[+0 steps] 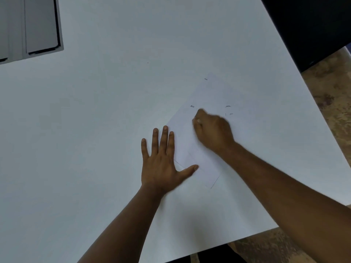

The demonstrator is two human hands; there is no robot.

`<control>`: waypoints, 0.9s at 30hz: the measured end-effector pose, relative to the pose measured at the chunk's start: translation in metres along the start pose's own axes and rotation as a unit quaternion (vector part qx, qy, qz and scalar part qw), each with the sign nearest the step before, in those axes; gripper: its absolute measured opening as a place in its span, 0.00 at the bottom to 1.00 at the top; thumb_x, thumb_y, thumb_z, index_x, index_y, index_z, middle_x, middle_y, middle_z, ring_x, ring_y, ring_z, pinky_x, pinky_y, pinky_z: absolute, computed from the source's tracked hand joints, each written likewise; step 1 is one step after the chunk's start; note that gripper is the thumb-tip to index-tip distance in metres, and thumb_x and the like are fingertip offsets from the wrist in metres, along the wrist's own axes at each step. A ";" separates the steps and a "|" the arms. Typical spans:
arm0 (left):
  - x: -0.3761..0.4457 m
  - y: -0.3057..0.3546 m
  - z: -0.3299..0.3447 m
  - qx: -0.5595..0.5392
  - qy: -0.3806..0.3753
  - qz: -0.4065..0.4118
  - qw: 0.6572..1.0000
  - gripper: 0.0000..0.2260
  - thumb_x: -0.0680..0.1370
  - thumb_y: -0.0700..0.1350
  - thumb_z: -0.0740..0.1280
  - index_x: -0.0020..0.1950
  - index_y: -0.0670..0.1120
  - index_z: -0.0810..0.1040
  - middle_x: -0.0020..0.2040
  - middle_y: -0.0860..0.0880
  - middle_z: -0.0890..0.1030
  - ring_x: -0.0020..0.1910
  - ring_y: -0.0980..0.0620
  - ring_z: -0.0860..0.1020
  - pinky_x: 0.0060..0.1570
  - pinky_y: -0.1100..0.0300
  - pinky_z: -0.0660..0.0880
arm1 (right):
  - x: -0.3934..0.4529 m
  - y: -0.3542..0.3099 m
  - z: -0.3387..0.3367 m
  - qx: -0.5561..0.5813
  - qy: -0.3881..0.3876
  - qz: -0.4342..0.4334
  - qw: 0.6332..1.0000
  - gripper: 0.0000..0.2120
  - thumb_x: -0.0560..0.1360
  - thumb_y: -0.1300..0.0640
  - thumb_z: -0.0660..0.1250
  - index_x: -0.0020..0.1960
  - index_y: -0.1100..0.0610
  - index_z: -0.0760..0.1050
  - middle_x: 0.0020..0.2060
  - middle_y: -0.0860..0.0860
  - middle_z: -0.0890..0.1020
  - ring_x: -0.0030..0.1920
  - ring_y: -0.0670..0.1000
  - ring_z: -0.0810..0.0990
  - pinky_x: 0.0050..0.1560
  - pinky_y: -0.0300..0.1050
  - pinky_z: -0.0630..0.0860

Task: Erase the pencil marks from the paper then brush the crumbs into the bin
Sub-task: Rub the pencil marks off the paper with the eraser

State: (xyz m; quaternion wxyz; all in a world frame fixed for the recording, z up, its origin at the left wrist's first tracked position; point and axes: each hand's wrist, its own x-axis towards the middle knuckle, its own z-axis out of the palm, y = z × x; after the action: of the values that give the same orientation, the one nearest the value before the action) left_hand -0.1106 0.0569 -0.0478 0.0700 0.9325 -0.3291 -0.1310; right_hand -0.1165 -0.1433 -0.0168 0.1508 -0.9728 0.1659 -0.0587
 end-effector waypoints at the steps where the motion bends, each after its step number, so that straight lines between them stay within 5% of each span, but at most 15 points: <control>1: 0.000 -0.001 0.001 0.001 0.001 0.002 1.000 0.52 0.73 0.80 0.50 0.84 0.46 0.45 0.85 0.48 0.42 0.83 0.45 0.39 0.78 0.34 0.42 | -0.013 -0.012 0.004 0.013 -0.024 -0.032 0.999 0.10 0.80 0.53 0.58 0.47 0.58 0.74 0.30 0.56 0.80 0.30 0.60 0.80 0.31 0.48 0.76; 5: 0.001 -0.003 0.003 0.008 -0.003 0.007 1.000 0.52 0.73 0.80 0.48 0.84 0.45 0.47 0.85 0.47 0.43 0.83 0.44 0.39 0.78 0.34 0.43 | -0.046 -0.032 0.012 0.015 -0.080 -0.131 0.988 0.08 0.80 0.53 0.61 0.46 0.56 0.74 0.30 0.51 0.78 0.28 0.57 0.78 0.26 0.47 0.74; 10: 0.000 0.000 0.001 0.002 -0.002 0.000 1.000 0.52 0.73 0.80 0.50 0.84 0.46 0.43 0.84 0.49 0.40 0.83 0.45 0.37 0.78 0.35 0.39 | 0.005 0.024 0.002 -0.031 -0.022 0.001 0.999 0.12 0.79 0.53 0.54 0.47 0.58 0.74 0.34 0.54 0.80 0.33 0.60 0.80 0.32 0.48 0.75; 15: 0.000 -0.001 -0.001 -0.001 -0.009 -0.003 1.000 0.52 0.73 0.81 0.49 0.84 0.46 0.41 0.84 0.49 0.38 0.82 0.46 0.35 0.78 0.35 0.39 | -0.001 0.028 -0.012 0.145 -0.022 0.058 0.987 0.06 0.79 0.56 0.63 0.49 0.57 0.77 0.29 0.44 0.76 0.30 0.47 0.74 0.37 0.44 0.74; 19: 0.000 -0.002 0.001 -0.024 0.000 0.005 1.000 0.53 0.73 0.81 0.50 0.84 0.46 0.42 0.84 0.47 0.39 0.83 0.46 0.37 0.78 0.35 0.40 | -0.042 0.007 -0.014 0.252 -0.016 0.108 0.962 0.05 0.78 0.54 0.69 0.50 0.54 0.79 0.32 0.47 0.78 0.33 0.45 0.77 0.38 0.35 0.74; 27: 0.012 0.012 0.006 -0.037 0.035 0.038 0.998 0.52 0.75 0.77 0.53 0.83 0.40 0.46 0.84 0.42 0.45 0.83 0.44 0.42 0.81 0.43 0.44 | -0.056 -0.014 -0.002 0.213 -0.073 0.001 0.974 0.06 0.79 0.54 0.67 0.50 0.55 0.81 0.37 0.48 0.82 0.37 0.47 0.80 0.43 0.45 0.79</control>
State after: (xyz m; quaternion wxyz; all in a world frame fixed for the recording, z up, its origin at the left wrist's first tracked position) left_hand -0.1100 0.0396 -0.0531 0.1208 0.9200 -0.3570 -0.1072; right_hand -0.1648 -0.1120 -0.0138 0.3664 -0.9197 0.1392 -0.0213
